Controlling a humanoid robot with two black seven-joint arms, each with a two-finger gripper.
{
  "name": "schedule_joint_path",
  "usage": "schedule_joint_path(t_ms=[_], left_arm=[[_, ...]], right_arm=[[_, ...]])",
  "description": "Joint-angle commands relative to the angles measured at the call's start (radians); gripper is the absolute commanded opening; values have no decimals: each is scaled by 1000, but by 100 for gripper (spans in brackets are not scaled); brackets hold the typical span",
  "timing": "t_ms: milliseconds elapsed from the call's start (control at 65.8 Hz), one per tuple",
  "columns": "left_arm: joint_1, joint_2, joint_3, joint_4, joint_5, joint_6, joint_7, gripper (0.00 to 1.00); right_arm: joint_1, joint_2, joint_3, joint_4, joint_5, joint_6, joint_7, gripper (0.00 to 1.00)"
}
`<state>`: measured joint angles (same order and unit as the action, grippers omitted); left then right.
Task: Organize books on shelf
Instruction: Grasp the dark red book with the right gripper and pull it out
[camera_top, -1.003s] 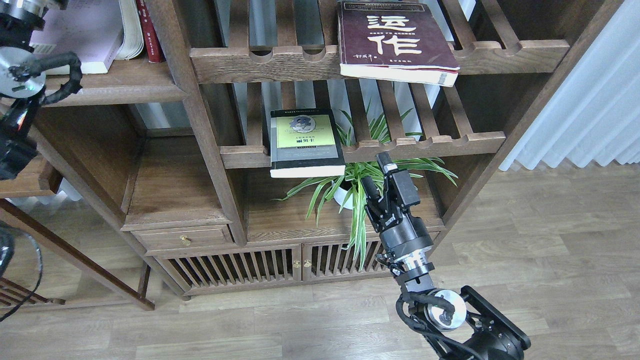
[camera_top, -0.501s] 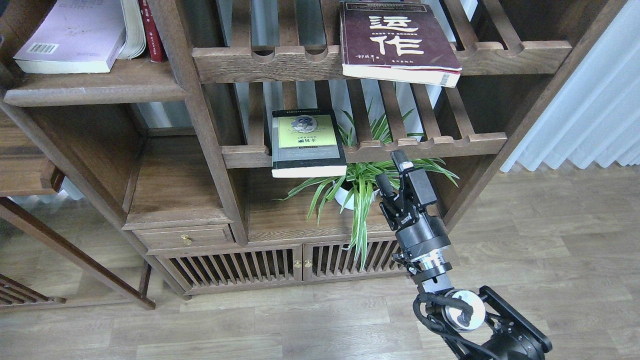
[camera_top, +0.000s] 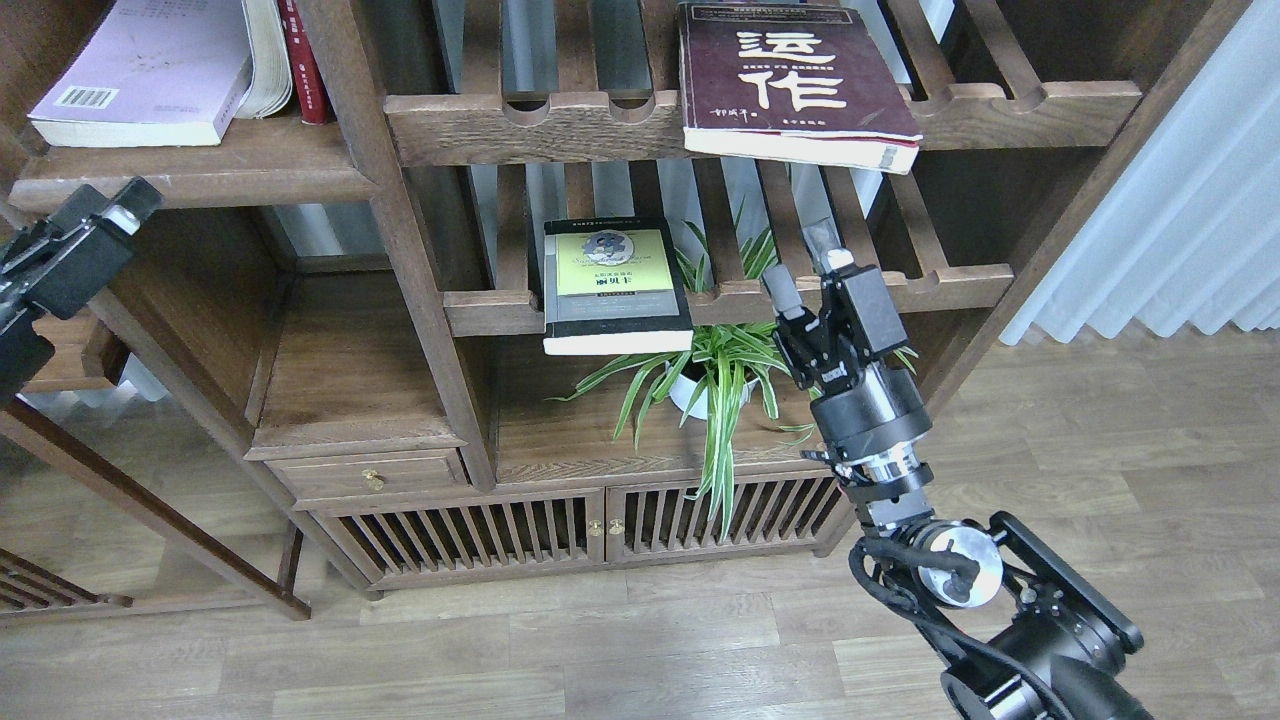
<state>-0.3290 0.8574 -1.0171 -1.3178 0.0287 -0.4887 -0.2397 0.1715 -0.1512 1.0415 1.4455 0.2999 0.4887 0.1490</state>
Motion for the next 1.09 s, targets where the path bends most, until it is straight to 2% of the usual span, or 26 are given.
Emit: schedule_joint_path(t_ms=[0, 198, 410, 714, 881, 1018, 1079], left_arm=[[1, -6, -1, 19, 0, 0, -3, 100], [1, -21, -3, 19, 0, 0, 0, 100], [-1, -24, -11, 26, 0, 0, -3, 100], [1, -24, -20, 54, 0, 0, -3, 100], [-1, -24, -24, 54, 0, 0, -6, 100], [-1, -24, -24, 55, 0, 0, -10, 100], [-1, -24, -24, 57, 0, 0, -10, 100]], right_arm=[[16, 2, 0, 21, -27, 0, 0, 99], [69, 4, 5, 16, -27, 0, 1, 99], [120, 53, 6, 1, -30, -162, 1, 99], [189, 107, 95, -36, -28, -312, 1, 97], [187, 145, 152, -37, -25, -355, 1, 82], [186, 148, 157, -43, -25, -397, 4, 79], [187, 148, 158, -43, -25, -424, 27, 76]])
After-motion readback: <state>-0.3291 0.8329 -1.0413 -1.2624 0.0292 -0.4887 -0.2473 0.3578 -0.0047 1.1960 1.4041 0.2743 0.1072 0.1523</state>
